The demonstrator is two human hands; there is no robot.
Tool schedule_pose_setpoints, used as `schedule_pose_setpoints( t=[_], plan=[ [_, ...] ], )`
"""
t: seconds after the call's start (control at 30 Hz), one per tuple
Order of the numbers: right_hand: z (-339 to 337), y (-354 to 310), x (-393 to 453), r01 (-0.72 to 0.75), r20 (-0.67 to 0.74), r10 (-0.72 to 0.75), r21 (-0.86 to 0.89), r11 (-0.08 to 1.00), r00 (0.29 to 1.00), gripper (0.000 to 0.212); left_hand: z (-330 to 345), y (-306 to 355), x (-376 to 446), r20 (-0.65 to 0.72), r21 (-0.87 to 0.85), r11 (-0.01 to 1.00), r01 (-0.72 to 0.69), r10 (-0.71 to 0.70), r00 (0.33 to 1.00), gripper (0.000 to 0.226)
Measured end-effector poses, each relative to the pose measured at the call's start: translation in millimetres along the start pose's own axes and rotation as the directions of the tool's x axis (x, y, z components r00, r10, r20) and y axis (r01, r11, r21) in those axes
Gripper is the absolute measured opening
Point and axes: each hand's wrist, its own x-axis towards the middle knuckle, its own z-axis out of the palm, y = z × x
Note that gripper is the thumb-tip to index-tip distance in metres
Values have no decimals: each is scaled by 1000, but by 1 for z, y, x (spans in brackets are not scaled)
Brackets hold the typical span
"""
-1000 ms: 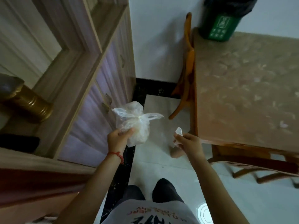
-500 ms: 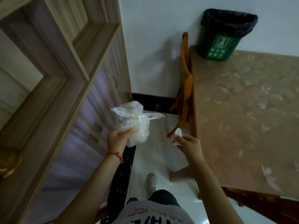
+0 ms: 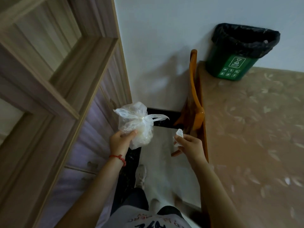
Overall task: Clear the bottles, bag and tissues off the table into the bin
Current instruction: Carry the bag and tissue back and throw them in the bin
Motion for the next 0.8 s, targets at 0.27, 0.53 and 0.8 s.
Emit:
schedule_pose_setpoints(
  t=[0.27, 0.53, 0.8],
  plan=[
    [42, -58, 75, 44, -71, -41, 30, 999, 997, 6, 32, 56, 98, 107, -2, 999, -43, 43, 993, 16],
    [60, -97, 133, 33, -106, -21, 110, 993, 994, 6, 65, 101, 167, 154, -1, 999, -54, 54, 987, 15],
    [61, -137, 202, 57, -96, -48, 91, 994, 994, 17, 105, 122, 227, 153, 8, 1000, -21, 19, 988, 16]
  ],
)
